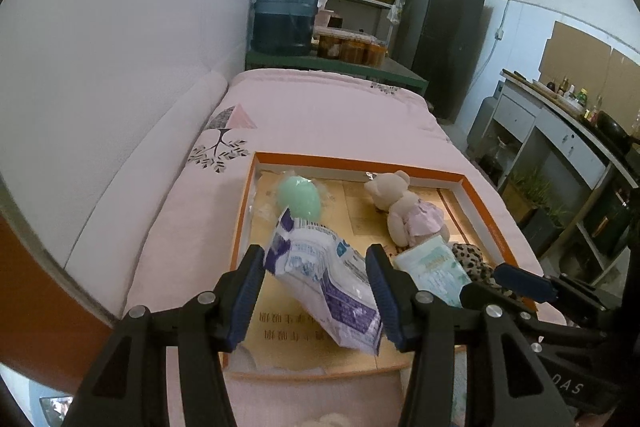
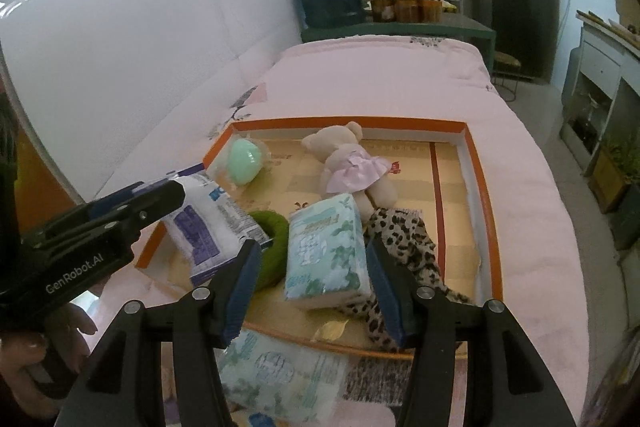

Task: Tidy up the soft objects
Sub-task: 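Open both grippers to drop the wipes packet and tissue pack into the tray, then move both grippers back to the items beside the tray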

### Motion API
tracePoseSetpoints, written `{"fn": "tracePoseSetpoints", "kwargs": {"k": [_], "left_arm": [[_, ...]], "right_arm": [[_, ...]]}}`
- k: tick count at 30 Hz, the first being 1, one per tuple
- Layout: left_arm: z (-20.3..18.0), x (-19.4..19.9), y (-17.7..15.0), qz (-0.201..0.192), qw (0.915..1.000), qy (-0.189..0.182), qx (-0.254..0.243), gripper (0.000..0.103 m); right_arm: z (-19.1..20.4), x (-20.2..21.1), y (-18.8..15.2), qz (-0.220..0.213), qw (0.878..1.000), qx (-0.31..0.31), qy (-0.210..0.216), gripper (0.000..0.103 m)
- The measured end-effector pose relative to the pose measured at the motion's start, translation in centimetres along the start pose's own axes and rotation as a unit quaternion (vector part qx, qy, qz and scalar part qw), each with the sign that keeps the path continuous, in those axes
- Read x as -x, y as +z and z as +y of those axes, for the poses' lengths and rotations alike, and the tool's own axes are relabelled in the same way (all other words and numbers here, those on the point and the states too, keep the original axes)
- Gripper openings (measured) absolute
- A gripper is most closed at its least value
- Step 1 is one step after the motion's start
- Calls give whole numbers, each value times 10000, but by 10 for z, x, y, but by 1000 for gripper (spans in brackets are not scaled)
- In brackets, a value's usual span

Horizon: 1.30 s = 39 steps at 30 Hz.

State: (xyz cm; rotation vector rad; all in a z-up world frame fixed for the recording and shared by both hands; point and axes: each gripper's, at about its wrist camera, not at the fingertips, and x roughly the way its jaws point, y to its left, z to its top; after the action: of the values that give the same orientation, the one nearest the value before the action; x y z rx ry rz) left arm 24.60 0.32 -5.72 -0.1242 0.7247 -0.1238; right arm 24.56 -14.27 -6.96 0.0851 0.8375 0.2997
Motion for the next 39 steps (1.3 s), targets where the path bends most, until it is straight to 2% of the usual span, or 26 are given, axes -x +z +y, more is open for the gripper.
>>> {"fn": "tracePoseSetpoints", "kwargs": {"k": [17,39], "left_arm": [[10,54,-27,-120,9998,-37,131,52],[22,97,-62,-212,9993,-200,247,52]], "right_arm": [[13,44,-30,-56,10000,-67,-31,57],[23,89,-75,-15,10000,-4,-72,57]]}}
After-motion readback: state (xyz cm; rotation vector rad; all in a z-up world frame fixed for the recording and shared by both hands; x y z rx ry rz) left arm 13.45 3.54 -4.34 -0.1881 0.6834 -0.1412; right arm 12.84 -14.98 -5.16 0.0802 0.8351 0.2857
